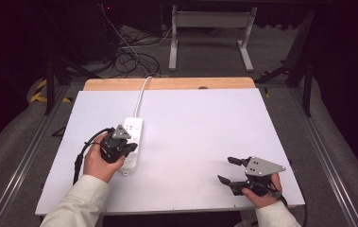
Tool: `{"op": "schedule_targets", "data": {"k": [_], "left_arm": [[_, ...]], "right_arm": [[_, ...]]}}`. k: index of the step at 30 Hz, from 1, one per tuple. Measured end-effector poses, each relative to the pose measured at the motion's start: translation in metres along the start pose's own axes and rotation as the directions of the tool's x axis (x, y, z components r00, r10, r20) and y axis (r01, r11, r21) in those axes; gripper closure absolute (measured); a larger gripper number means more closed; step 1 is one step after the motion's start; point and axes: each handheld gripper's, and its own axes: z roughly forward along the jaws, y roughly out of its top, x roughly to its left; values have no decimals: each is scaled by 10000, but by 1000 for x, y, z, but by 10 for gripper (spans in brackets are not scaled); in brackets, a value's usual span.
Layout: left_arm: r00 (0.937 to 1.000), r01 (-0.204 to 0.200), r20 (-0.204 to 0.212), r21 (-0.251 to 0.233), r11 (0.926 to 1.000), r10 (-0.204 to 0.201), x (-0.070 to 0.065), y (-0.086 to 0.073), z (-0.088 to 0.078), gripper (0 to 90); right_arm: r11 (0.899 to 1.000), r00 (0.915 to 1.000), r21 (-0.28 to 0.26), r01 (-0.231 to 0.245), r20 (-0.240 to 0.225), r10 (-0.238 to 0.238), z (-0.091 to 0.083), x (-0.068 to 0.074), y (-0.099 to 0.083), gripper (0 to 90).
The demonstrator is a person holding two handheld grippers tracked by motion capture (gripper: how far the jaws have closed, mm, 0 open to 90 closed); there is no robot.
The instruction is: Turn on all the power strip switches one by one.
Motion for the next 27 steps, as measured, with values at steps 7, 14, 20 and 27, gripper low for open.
{"op": "schedule_targets", "data": {"k": [7,14,20,27], "left_arm": [[9998,210,-51,-50,9998,-210,9,5,1,900],[9995,59,-324,369,9993,-47,10,6,8,900],[9996,47,-272,570,9984,-32,10,5,12,900],[9997,-34,-259,660,9978,51,8,5,16,900]], "right_arm": [[10000,10000,43,-17,-18,17,1,0,0,285],[10000,10000,61,-42,-17,42,1,0,-1,285],[10000,10000,52,27,-40,-27,1,0,0,286],[10000,10000,21,65,-50,-64,0,0,0,286]]}}
